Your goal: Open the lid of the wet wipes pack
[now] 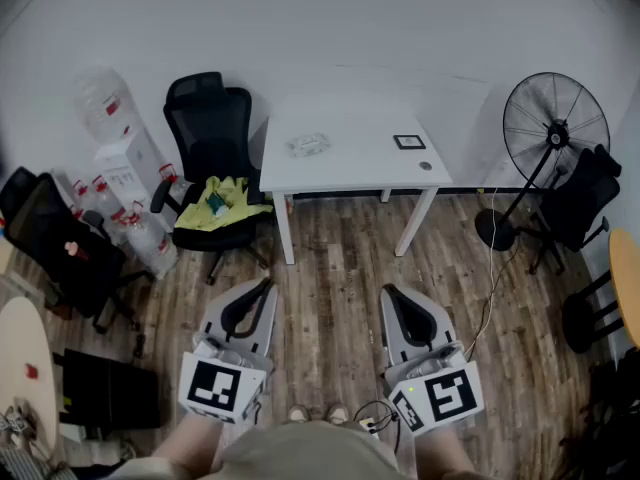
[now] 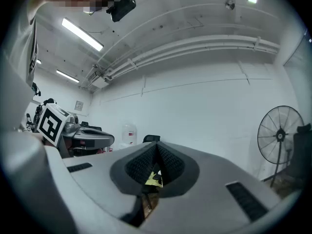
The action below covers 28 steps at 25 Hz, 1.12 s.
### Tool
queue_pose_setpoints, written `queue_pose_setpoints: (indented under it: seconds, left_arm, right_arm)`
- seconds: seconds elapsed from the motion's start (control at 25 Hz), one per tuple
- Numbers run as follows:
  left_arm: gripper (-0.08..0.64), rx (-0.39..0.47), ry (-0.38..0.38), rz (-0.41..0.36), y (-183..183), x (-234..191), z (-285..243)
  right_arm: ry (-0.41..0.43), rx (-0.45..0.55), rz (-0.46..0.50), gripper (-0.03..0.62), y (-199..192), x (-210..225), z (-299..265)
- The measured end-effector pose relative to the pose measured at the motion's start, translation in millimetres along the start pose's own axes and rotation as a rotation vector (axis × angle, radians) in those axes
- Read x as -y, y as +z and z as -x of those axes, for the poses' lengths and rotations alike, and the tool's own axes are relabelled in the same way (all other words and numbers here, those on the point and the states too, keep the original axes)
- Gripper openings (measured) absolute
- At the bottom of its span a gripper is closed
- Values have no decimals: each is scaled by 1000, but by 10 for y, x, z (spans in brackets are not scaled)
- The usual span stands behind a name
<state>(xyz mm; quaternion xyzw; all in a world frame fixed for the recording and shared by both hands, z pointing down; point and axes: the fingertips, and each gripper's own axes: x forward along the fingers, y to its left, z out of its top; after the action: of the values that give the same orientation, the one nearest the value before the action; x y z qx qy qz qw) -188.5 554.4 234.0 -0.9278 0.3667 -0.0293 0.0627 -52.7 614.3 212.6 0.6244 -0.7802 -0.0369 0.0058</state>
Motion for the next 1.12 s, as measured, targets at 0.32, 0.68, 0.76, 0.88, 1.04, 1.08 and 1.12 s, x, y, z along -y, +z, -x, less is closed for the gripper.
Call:
queue_pose_setpoints:
  seconds: [0.32,0.68,0.76,0.88,1.04,1.08,1.12]
  left_arm:
    - [32,-6,7,3,-49,-23,-5]
    - [32,-37,44,31,-68,153,-43]
    - [32,-32,56,33,-56,190,-62]
    - [32,-26,68,33,-48,262,-80]
    - [32,-38,65,37,-106,290,-78]
    - [32,-43,63,34,-131,291,-90]
    - [32,-46,62,32,-154,291,-113]
  right_arm:
    - [16,8,10,25,21,-34,15]
    - [24,-25,88,26,-35,97,109]
    - [26,-32,93,28,-60,143,123]
    - [45,-12,64,126,-43,231,188]
    - [42,-7,59,155,-69,322,205]
    - [42,-9,59,159,-84,341,190]
    - [45,-11,59,163,-102,365,169]
